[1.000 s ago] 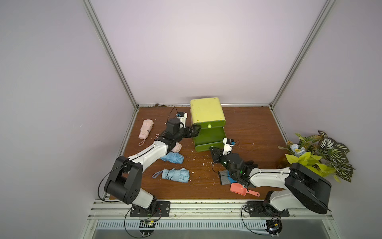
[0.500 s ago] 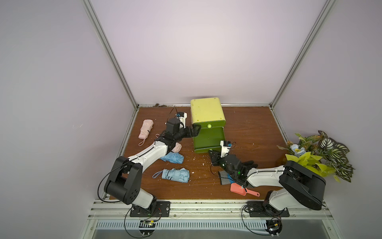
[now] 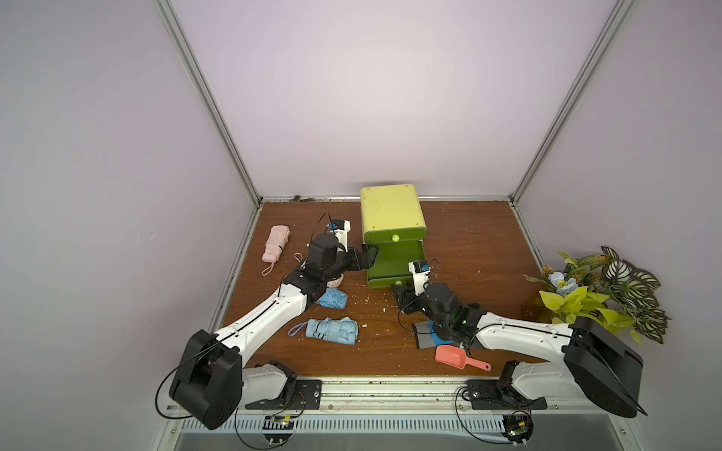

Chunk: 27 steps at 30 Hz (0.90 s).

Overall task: Place the umbrella in the drawer by color
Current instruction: Open the drawer in the storage box, then pick up the umbrella from the center of the board.

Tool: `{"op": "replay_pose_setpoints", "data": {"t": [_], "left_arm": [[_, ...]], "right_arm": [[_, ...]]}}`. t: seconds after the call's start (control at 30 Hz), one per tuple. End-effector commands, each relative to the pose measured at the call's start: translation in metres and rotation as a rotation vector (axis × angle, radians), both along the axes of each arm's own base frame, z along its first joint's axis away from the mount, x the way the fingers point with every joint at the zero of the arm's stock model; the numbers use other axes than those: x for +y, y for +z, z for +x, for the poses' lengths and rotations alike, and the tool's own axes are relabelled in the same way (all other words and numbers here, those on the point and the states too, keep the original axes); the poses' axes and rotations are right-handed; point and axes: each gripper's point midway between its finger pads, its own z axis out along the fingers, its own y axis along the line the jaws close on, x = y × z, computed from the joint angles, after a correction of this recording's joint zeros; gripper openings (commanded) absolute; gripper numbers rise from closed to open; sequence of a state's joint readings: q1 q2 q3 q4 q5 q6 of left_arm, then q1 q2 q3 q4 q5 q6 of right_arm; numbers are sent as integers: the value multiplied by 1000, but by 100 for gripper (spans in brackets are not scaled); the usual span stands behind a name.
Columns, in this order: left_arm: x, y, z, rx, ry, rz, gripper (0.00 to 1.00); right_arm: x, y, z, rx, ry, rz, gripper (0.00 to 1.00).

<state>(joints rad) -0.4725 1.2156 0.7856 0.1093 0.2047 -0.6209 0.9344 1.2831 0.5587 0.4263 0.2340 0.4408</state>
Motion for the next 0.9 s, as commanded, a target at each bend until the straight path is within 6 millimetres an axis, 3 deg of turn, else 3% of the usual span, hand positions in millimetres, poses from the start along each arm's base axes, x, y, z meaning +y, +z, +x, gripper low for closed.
{"op": "replay_pose_setpoints", "data": {"t": [0.0,0.13,0.3,0.63,0.87], "left_arm": [[31,-19,-21,75,112,88,100],[75,-49,-44,216,308,147,100],[111,-86,-68,400,505,177,100],[151,-146,-82,601,831,-49,94],[161,-172,-71,608,912,-144,85]], "right_arm": [[-10,17,-9,-105,100,-180,65],[-28,40,-18,-226,109,-190,65],[-48,51,-24,-339,63,-141,67],[-57,42,-28,-356,47,-122,67],[-57,40,-28,-347,47,-121,67]]}}
